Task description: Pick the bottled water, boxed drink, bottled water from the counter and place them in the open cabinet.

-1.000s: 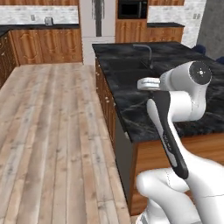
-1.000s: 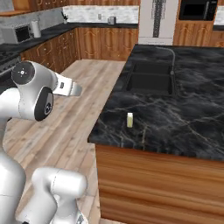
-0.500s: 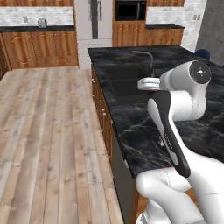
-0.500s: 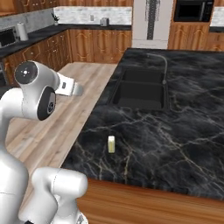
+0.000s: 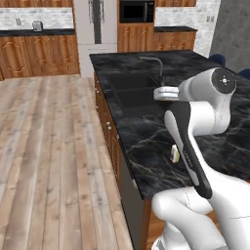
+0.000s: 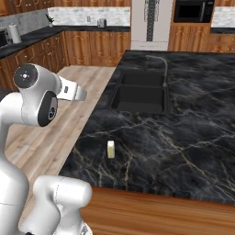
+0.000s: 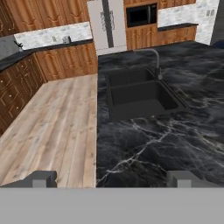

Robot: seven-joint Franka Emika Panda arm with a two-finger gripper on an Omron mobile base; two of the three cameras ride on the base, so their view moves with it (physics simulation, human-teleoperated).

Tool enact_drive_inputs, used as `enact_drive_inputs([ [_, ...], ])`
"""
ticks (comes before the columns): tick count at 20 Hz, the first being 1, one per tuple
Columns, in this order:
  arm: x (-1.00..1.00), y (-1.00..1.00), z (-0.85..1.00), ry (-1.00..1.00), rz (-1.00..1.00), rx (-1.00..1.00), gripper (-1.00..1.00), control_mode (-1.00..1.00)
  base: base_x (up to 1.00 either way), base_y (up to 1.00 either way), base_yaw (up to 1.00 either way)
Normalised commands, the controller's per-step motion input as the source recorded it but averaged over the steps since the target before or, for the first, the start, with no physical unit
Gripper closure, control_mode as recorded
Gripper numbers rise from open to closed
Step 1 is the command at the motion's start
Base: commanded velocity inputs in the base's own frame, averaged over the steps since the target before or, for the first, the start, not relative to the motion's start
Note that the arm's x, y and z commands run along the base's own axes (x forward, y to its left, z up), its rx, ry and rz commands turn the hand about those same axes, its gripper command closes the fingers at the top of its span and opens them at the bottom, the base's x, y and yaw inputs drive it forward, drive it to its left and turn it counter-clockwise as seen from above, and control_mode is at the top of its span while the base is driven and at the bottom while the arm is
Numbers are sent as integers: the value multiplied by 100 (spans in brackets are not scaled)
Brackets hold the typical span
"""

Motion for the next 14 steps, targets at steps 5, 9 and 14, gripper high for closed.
enact_drive_inputs([
  [5, 0, 0, 0, 0, 0, 0, -100, 100, 0, 0, 0],
  [9, 0, 0, -1, 0, 0, 0, -100, -100, 0, 0, 0],
  [14, 77, -36, 0, 4, 12, 0, -100, -100, 0, 0, 0],
])
